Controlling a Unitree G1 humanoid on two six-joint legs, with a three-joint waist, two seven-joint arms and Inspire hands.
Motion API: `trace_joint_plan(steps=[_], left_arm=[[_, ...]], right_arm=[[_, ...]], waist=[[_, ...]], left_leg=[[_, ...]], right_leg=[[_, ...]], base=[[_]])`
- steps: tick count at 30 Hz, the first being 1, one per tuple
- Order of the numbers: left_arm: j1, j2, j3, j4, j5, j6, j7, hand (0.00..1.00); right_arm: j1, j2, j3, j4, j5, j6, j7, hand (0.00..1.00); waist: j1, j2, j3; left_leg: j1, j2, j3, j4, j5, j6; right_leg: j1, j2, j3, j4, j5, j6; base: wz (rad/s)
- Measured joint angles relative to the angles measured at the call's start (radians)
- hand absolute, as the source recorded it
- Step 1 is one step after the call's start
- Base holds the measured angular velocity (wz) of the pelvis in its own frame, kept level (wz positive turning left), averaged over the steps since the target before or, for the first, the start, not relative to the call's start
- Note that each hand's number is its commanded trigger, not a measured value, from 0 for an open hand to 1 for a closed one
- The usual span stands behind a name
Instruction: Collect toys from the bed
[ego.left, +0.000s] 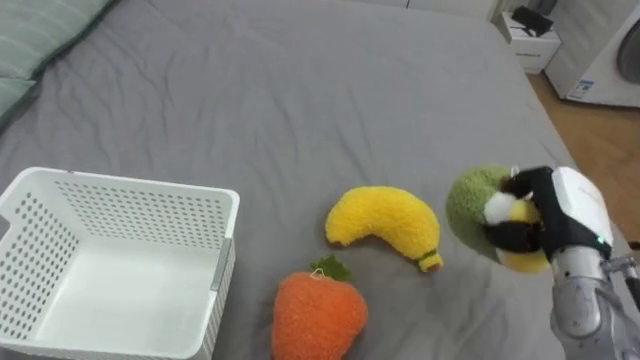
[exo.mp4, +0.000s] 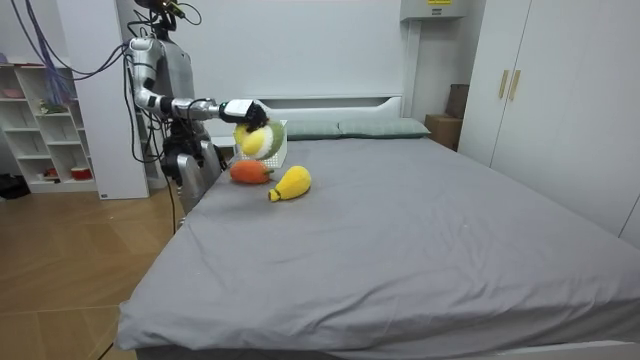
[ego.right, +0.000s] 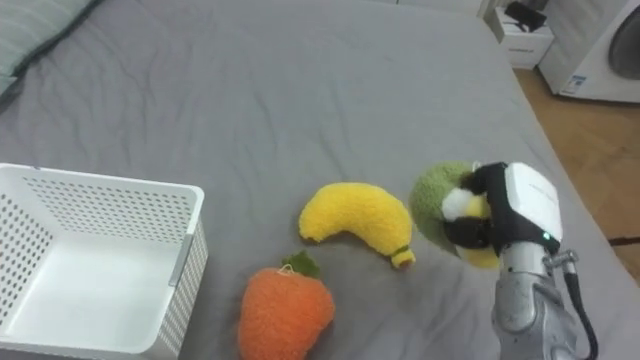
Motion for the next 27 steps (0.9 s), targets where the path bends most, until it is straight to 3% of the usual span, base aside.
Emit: trace_joint_plan(steps=[2, 7, 13, 20, 23, 27], left_arm=[[0.000, 0.000, 0.000, -0.001, 0.001, -0.001, 0.000, 0.00], [-0.007, 0.000, -0.012, 0.000, 0.001, -0.001, 0.000, 0.00], [-0.035, 0.000, -0.030, 0.001, 0.000, -0.002, -0.005, 0.00], [-0.060, 0.001, -0.037, 0.010, 0.001, -0.018, -0.005, 0.00], [-0.059, 0.001, -0.033, 0.011, 0.010, -0.018, -0.008, 0.00], [-0.061, 0.007, -0.043, 0.012, 0.021, -0.016, -0.006, 0.00]], right_arm=[[-0.006, 0.000, 0.000, -0.097, 0.030, 0.004, 0.037, 1.00], [-0.098, -0.005, 0.019, -0.151, 0.054, 0.007, 0.081, 1.00], [-0.204, -0.011, 0.103, -0.192, 0.094, 0.041, 0.156, 1.00], [-0.291, -0.006, 0.176, -0.194, 0.102, 0.050, 0.245, 1.00], [-0.299, 0.002, 0.215, -0.205, 0.099, 0.066, 0.274, 1.00], [-0.327, 0.003, 0.293, -0.205, 0.079, 0.090, 0.289, 1.00]], waist=[[0.000, 0.002, 0.0032], [0.014, 0.005, 0.0083], [0.060, 0.005, 0.0079], [0.146, 0.002, 0.0058], [0.172, -0.012, -0.0015], [0.203, -0.025, 0.0004]], left_leg=[[-0.003, -0.001, 0.001, 0.000, 0.001, 0.001], [-0.006, -0.003, -0.004, 0.001, 0.002, 0.003], [-0.007, -0.004, -0.014, 0.001, 0.002, 0.004], [-0.024, -0.007, -0.039, 0.004, 0.006, 0.008], [-0.027, -0.010, -0.050, 0.004, 0.006, 0.009], [-0.040, -0.014, -0.077, 0.012, 0.007, 0.011]], right_leg=[[-0.006, -0.002, 0.000, 0.003, 0.000, 0.000], [-0.009, -0.006, -0.005, 0.006, 0.000, 0.001], [-0.004, -0.007, -0.018, 0.006, 0.000, 0.001], [-0.007, -0.018, -0.050, 0.005, -0.003, 0.004], [-0.004, -0.020, -0.059, 0.002, -0.003, 0.006], [0.008, -0.022, -0.086, -0.009, -0.003, 0.008]], base=[[0.00], [0.00], [0.03], [0.12], [0.08], [0.22]])
